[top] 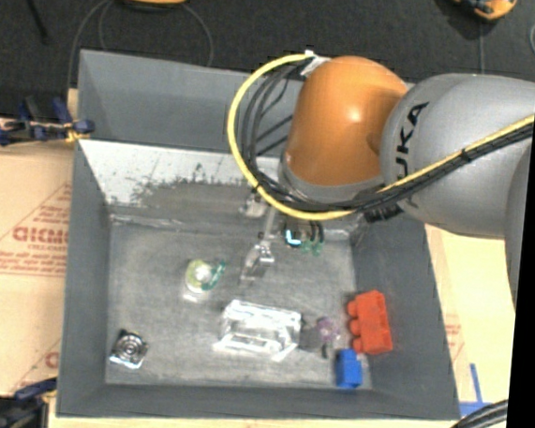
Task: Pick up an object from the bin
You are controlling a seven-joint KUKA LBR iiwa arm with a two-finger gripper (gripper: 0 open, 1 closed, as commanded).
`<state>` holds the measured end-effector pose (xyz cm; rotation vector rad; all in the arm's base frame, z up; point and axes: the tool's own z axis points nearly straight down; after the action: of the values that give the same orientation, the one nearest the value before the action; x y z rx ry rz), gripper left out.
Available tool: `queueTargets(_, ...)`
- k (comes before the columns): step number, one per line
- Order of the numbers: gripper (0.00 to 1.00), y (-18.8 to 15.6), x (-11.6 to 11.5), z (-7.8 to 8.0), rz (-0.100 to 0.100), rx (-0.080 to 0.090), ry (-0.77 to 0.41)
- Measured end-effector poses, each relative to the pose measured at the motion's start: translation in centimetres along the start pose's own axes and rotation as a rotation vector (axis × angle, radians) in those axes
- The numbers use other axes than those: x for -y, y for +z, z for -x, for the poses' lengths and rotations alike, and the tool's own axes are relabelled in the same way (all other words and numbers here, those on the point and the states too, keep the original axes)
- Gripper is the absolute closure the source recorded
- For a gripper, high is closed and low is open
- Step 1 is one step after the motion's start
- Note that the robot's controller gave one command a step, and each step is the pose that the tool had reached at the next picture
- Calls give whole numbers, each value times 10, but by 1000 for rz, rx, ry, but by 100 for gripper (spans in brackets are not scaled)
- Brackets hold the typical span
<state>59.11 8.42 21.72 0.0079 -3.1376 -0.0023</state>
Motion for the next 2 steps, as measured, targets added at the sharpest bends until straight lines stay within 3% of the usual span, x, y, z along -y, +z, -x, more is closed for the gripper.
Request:
queueTargets(1,0,138,-41,-9,-3,4,-217)
queueTargets(2,100,135,-42,-8,1,7,-213)
